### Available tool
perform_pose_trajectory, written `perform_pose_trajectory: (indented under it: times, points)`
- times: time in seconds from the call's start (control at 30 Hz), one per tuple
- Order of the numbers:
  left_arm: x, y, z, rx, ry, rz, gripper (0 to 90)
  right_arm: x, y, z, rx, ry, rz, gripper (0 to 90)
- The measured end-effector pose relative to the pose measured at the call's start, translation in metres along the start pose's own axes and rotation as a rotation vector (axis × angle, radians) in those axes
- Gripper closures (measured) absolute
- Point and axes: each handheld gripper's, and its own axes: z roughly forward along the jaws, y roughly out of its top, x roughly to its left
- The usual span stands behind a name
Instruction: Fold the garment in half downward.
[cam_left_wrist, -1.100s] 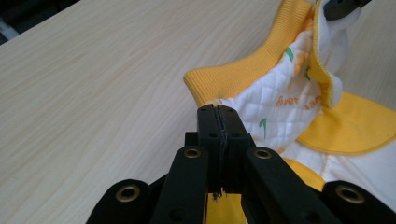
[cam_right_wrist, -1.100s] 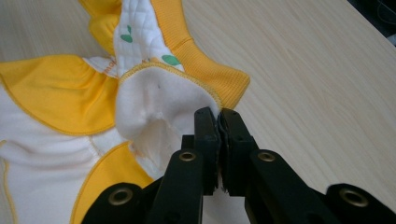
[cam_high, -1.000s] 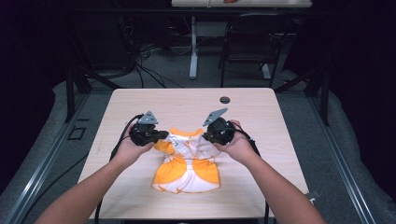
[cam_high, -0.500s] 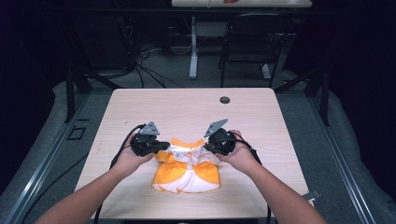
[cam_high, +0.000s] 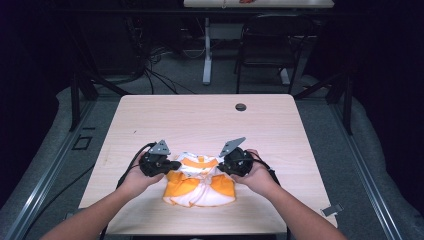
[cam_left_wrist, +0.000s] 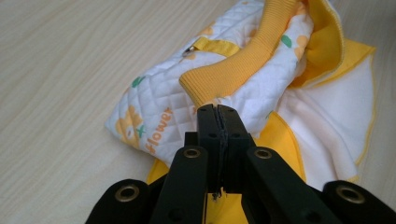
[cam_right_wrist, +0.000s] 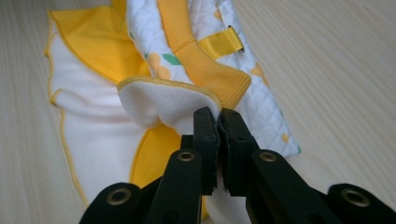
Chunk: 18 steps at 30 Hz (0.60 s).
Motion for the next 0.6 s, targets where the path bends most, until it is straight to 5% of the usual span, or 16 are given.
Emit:
perform_pose_trajectory:
  times: [0.6]
  points:
    - [-0.018,-0.021,0.001,-0.011,-0.034,0.006,87.6,0.018,-0.023,0.004,0.003,0.048,0.014,82.5]
